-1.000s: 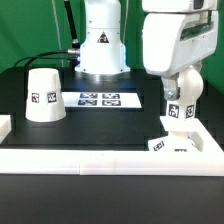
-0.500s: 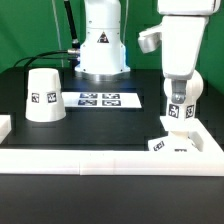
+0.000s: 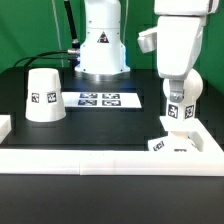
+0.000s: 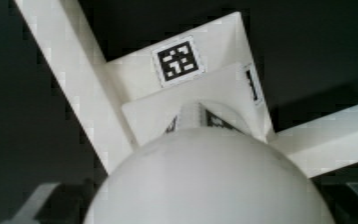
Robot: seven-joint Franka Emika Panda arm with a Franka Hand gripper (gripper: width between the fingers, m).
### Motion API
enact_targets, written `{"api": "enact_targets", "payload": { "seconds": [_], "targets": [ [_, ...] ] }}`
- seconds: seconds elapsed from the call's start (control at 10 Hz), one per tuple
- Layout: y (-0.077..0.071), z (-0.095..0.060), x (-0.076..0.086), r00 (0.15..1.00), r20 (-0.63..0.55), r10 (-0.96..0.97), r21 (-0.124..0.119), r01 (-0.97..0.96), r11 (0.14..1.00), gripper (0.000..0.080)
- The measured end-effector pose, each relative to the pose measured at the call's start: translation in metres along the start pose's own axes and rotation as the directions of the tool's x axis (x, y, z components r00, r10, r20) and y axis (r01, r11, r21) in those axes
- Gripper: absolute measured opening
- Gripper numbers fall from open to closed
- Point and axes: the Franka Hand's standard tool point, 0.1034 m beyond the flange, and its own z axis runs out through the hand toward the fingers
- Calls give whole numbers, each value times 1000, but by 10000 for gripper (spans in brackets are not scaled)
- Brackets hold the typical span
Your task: Assemble lamp
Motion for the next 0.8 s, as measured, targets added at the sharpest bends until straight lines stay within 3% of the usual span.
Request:
{"api": "enact_targets", "payload": {
  "seconds": [0.3,0.8],
  "targets": [
    [0,0,0,965,1,264,1,-264,965,577],
    [-1,0,1,749,0,662,0,-662,749,577]
  ]
}}
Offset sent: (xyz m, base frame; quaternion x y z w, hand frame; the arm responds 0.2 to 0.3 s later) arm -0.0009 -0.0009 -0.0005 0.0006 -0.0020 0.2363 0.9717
